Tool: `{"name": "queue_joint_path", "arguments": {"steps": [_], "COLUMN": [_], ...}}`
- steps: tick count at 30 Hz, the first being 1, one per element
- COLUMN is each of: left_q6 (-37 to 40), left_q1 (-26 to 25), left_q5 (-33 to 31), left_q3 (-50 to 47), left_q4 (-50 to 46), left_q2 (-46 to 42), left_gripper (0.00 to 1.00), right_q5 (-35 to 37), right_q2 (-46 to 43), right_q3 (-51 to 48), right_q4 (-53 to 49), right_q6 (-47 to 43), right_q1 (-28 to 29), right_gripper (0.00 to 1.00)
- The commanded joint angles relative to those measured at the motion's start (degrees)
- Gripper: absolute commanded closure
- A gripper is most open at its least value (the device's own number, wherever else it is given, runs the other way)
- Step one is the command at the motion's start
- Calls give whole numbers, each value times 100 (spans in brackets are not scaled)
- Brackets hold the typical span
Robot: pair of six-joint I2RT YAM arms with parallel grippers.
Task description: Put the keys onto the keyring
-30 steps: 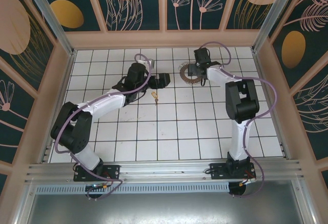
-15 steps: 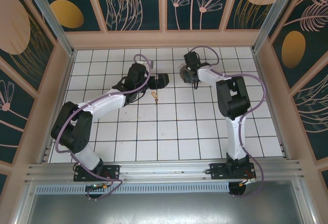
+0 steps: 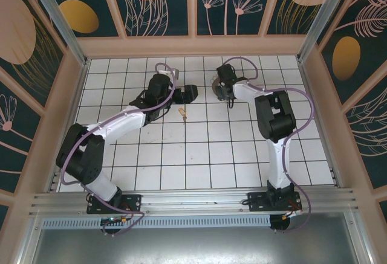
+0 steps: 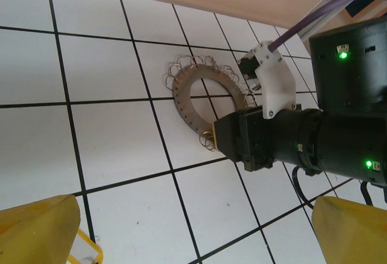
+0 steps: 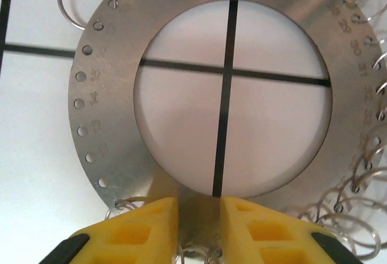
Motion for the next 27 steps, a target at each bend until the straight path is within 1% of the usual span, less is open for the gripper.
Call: {"name": "queue_joint_path", "arguments": {"steps": [1,8,14,17,19,22,24,27], "left_q6": [-106,-81,75,209,303,440,500,509], "left_q1": [4,6,4,8,4,5,4,4], "left_q5": [-171,-279,-386,-399,-340,-167,-48,51], "left_q3": [-203,-384,-507,-514,-518,-495,-438,-438], "left_q4": [-31,-79,-208,-293,-320,-404,-463,-513], "left_q2": [-273,-439,-512,-523,-484,-356,-282,-285], "left_gripper": [3,3,3,4,6,8,8,9], "right_q5": [-294,-852,-1635,-1826,-1760,-1716,-1765,-1946], "right_q2": [-321,-1056,-1919,-2454,-2741,-2945,-2839,-2458], "right_q3": [-533,-1607,-2661,-3031,-3076,-2895,-2694,-2337], "right_q4": [-141,64,145,57,-66,-145,-96,16], "right_q6": [191,515,774,894,921,810,650,421], "right_q1": [132,232,418,475,475,469,448,424], "right_gripper": [75,75,75,74,71,61,55,53]}}
